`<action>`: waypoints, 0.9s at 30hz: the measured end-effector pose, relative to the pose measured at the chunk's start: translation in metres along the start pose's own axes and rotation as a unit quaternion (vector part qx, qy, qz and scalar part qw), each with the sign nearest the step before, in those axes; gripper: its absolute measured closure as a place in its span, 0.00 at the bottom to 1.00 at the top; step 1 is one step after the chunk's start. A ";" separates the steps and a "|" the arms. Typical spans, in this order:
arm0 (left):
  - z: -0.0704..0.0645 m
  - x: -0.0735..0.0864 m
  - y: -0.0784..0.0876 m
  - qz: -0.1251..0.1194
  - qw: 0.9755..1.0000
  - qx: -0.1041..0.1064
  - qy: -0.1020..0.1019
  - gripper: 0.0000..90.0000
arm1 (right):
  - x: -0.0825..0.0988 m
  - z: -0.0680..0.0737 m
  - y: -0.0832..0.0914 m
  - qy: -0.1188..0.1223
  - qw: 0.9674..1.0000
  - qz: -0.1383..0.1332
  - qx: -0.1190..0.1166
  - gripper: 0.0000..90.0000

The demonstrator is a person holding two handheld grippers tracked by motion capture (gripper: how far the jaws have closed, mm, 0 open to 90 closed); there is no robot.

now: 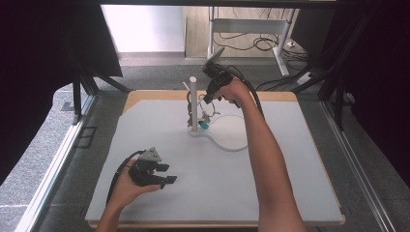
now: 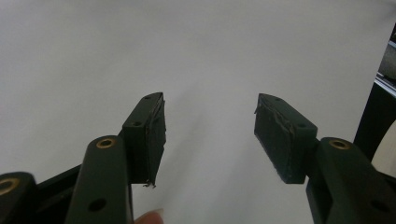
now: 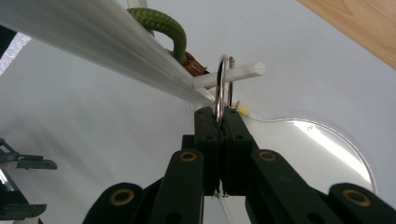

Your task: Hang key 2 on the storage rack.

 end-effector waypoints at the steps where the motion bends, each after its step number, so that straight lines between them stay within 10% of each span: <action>1: 0.000 0.000 0.000 -0.003 1.000 -0.001 0.002 0.49 | 0.000 0.001 -0.002 0.000 1.000 0.001 -0.001 0.96; 27: 0.000 -0.003 -0.005 0.005 1.000 0.002 -0.002 0.48 | 0.014 0.002 -0.022 -0.005 0.999 -0.020 -0.033 0.91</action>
Point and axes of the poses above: each handheld gripper's, and its own axes: y roughly backward along the jaws, x roughly out of its underside, z roughly to its left, the point moved 2 cm from there along -y, roughly forward along the jaws, and after that the axes turned 3 degrees about y, right-handed, at the moved point
